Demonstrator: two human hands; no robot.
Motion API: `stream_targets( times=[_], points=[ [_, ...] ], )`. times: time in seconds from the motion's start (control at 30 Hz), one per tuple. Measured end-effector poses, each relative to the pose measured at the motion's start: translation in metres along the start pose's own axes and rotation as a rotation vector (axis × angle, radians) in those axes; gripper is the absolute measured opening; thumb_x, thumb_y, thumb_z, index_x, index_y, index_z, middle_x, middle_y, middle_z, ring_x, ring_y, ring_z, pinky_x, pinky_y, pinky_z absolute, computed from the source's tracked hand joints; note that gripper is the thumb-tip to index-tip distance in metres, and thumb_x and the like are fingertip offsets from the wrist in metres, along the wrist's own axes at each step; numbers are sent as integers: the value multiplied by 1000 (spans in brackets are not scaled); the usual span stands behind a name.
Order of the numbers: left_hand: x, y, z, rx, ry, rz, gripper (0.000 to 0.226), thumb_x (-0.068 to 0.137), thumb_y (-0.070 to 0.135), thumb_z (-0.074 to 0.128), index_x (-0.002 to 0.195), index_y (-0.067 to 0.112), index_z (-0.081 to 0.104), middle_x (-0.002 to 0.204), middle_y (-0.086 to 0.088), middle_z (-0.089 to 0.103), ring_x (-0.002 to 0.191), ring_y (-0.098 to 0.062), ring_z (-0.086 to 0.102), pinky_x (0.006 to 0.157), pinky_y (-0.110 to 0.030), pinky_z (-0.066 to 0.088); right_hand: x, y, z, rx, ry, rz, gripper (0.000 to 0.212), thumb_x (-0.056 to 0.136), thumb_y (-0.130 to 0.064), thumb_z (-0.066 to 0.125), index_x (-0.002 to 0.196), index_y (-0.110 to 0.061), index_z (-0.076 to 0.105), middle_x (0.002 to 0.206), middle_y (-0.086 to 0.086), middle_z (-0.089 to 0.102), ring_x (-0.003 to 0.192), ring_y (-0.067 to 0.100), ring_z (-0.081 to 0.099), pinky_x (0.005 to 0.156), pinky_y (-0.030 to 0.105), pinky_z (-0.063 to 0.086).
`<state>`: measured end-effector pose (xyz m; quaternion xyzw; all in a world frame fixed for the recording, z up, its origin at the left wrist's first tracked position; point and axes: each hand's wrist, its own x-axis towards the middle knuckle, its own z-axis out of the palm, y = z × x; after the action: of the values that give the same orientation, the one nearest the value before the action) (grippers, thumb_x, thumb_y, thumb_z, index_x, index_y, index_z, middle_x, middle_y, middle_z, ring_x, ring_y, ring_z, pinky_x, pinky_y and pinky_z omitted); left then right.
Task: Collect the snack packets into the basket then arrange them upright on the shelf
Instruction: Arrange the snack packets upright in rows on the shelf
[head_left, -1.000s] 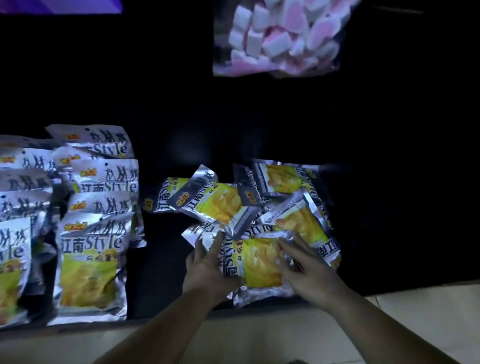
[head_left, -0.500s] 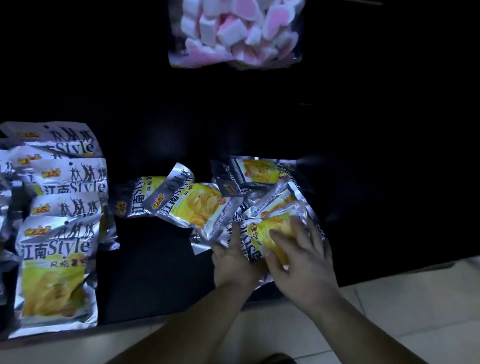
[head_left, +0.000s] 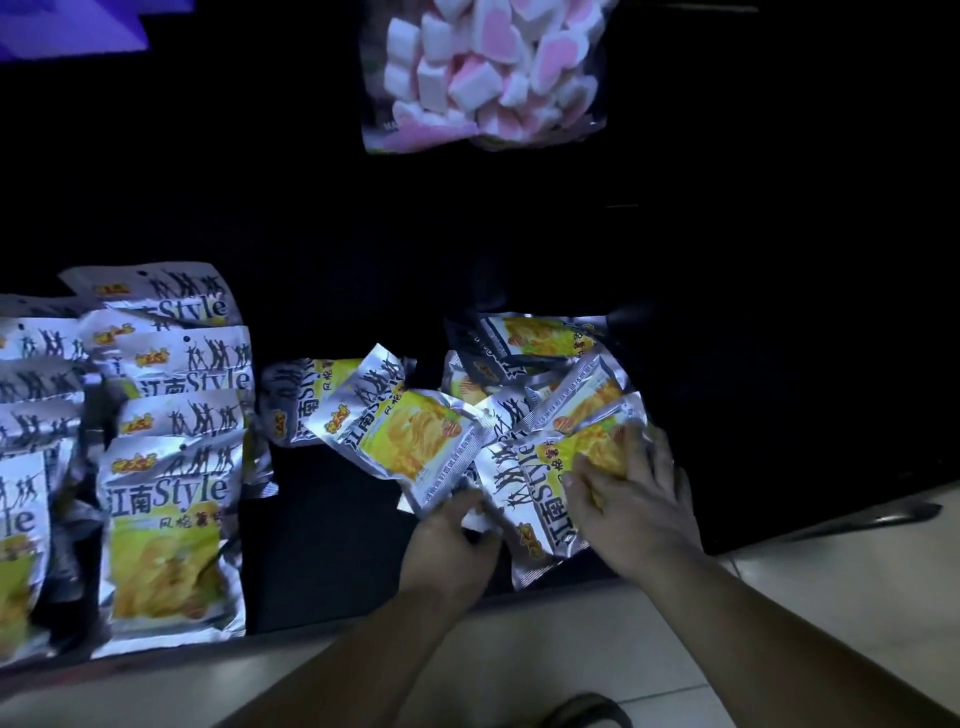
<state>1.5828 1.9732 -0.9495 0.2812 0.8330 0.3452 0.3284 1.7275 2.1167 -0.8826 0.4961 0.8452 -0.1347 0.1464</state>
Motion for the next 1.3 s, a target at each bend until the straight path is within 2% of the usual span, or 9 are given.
stream_targets(
  times=[0.1, 0.2, 0.37, 0.47, 0.63, 0.77, 0.97, 1.17, 1.3],
  points=[
    [-1, -8, -16, 89, 98, -32, 16, 89, 36, 63, 101, 33, 73, 88, 8, 76, 80, -14, 70, 72, -28, 58, -7, -9, -5, 2, 53, -17, 60, 97, -70, 18, 145, -47, 45, 167, -5, -20, 151, 26, -23, 124, 53, 5],
    [-2, -16, -27, 92, 173, -14, 20, 88, 48, 64, 86, 28, 66, 83, 9, 70, 77, -13, 67, 70, -32, 58, -16, -23, -12, 27, 19, -18, 63, 97, -71, 15, 140, -42, 52, 167, -4, -14, 153, 25, -19, 122, 53, 5],
    [2, -25, -44, 161, 314, 96, 45, 85, 47, 71, 127, 32, 64, 126, -1, 52, 113, -29, 55, 83, -35, 52, -25, -35, -17, 47, -98, 11, 73, 96, -72, 5, 146, -39, 46, 167, 0, -15, 153, 27, -18, 121, 56, -1],
    [5, -23, -55, 255, 149, -36, 67, 90, 57, 60, 151, 43, 36, 164, -3, 17, 145, -35, 23, 108, -46, 42, -30, -44, -19, 54, -119, -8, 73, 95, -73, 7, 152, -40, 39, 167, -3, -17, 153, 26, -19, 123, 53, 2],
    [18, -21, -62, 306, -122, -146, 73, 93, 71, 44, 153, 58, 5, 168, -1, -22, 155, -38, -9, 123, -56, 17, -36, -82, -32, 151, -156, -158, 66, 96, -73, 16, 154, -46, 32, 168, -9, -13, 155, 20, -14, 124, 46, 2],
    [19, -32, -62, 340, -120, -131, 60, 95, 68, 42, 150, 57, 21, 168, 0, -17, 154, -38, 0, 121, -51, 22, -25, -112, -53, 339, -256, -256, 63, 96, -73, 25, 152, -46, 35, 168, -11, 9, 155, 15, 3, 123, 46, 16],
    [15, -53, -86, 370, 83, -52, 31, 97, 46, 45, 114, 30, 66, 143, -7, 35, 121, -34, 47, 99, -38, 47, 33, -159, -52, 361, -300, -281, 58, 94, -75, 32, 147, -52, 38, 162, -10, 32, 145, 22, 38, 115, 46, 35],
    [18, -82, -112, 196, 114, -67, 49, 89, 48, 55, 137, 36, 56, 138, 0, 44, 120, -26, 55, 94, -32, 50, 104, -213, -6, 306, -204, -390, 51, 101, -51, 48, 149, -35, 46, 159, -6, 33, 140, 22, 41, 114, 43, 38],
    [23, -85, -103, 249, 127, -38, 60, 90, 51, 58, 147, 38, 46, 150, -4, 38, 132, -29, 46, 102, -37, 47, 117, -224, 0, 455, -352, -380, 50, 101, -46, 54, 149, -35, 47, 162, -5, 33, 140, 23, 45, 113, 39, 38]
  ],
)
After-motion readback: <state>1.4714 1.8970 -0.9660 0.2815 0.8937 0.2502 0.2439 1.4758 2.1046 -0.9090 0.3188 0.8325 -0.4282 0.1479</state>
